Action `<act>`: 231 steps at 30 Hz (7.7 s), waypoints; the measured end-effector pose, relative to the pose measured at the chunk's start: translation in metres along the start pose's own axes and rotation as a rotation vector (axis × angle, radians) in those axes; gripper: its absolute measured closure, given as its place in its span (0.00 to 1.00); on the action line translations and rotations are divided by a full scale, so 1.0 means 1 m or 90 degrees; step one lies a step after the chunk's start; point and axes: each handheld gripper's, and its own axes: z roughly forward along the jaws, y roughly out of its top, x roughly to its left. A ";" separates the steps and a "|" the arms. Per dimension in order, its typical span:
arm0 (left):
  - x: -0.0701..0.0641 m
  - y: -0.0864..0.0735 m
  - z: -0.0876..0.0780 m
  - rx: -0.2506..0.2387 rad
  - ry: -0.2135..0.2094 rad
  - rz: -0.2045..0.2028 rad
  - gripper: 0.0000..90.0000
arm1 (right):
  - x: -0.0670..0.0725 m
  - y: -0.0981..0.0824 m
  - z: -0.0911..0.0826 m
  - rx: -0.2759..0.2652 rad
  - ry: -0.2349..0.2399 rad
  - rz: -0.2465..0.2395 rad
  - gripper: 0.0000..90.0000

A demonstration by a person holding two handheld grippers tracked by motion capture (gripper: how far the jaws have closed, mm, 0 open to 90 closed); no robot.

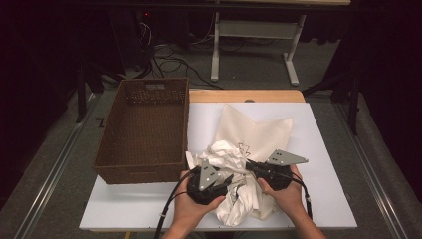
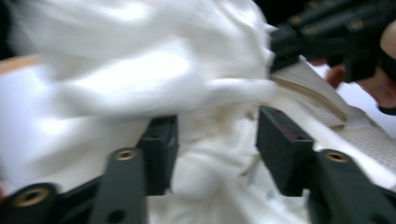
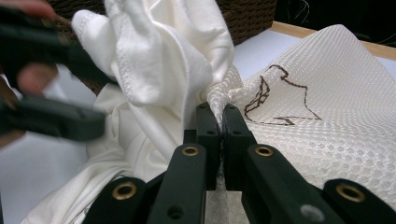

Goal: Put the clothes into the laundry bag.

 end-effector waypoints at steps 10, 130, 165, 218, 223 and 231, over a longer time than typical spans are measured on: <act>0.021 0.025 0.003 -0.020 -0.001 -0.035 0.26 | 0.003 -0.001 0.003 0.010 0.008 -0.014 0.99; -0.022 -0.015 0.107 0.100 -0.028 -0.066 0.96 | 0.005 -0.001 0.000 -0.006 0.032 0.019 0.98; -0.059 -0.012 0.097 0.066 -0.018 0.004 0.88 | 0.000 -0.005 -0.004 -0.007 0.026 0.025 0.98; 0.009 -0.015 0.101 0.143 0.045 -0.202 0.73 | -0.008 -0.018 -0.005 0.028 0.005 0.035 0.98; 0.007 -0.020 0.074 0.116 0.014 -0.149 0.60 | -0.006 -0.016 -0.004 0.015 0.003 0.029 0.98; -0.023 -0.016 0.078 0.101 -0.038 -0.052 0.68 | -0.004 -0.016 -0.001 0.015 0.006 0.034 0.98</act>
